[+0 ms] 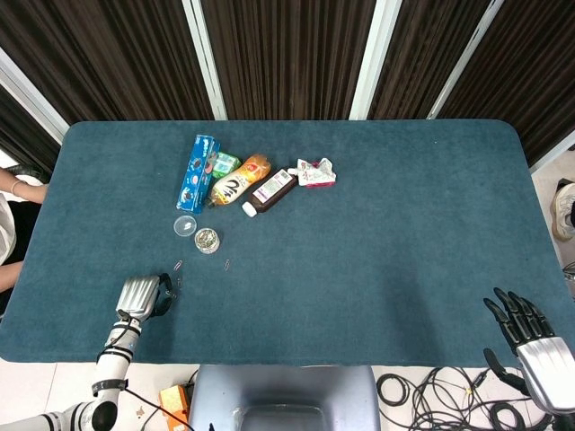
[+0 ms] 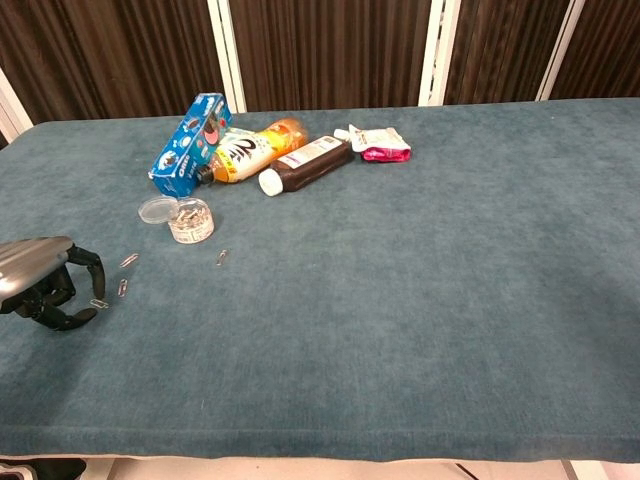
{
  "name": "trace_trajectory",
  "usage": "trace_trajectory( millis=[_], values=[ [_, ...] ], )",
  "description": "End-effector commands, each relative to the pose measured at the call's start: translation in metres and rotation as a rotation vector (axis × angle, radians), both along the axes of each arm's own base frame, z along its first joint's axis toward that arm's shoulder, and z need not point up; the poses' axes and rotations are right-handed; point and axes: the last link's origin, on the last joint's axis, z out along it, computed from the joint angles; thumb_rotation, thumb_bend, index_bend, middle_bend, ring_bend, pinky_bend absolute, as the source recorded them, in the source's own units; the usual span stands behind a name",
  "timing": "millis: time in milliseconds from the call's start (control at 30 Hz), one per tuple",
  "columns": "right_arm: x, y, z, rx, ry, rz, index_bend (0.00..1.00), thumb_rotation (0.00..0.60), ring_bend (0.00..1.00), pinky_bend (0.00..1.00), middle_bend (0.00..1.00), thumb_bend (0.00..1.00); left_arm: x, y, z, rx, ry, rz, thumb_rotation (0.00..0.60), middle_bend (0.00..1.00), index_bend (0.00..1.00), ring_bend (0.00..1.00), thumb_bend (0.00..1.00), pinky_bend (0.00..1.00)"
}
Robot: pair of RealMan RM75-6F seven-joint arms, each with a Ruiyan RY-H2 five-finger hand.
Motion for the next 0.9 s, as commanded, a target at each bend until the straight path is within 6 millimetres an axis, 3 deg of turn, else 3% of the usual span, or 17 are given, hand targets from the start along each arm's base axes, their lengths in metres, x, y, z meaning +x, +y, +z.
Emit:
trace_trajectory(
  millis=[33, 900],
  values=[
    [0.0001, 0.0, 0.0, -0.001, 0.0, 0.0, 0.0, 0.6, 0.0, 0.13, 0.0, 0.32, 0.0001, 0.001, 0.0007, -0.001, 0.003, 0.002, 0.6, 1.0, 0.52, 1.0, 0.32, 1.0],
    [0.0, 0.0, -0.0005, -0.001, 0.0, -0.001, 0.0, 0.6, 0.0, 0.13, 0.0, 0.32, 0.0046, 0.0005, -0.0037, -0.043, 0.039, -0.005, 0.6, 1.0, 0.62, 1.0, 0.32, 1.0]
  ],
)
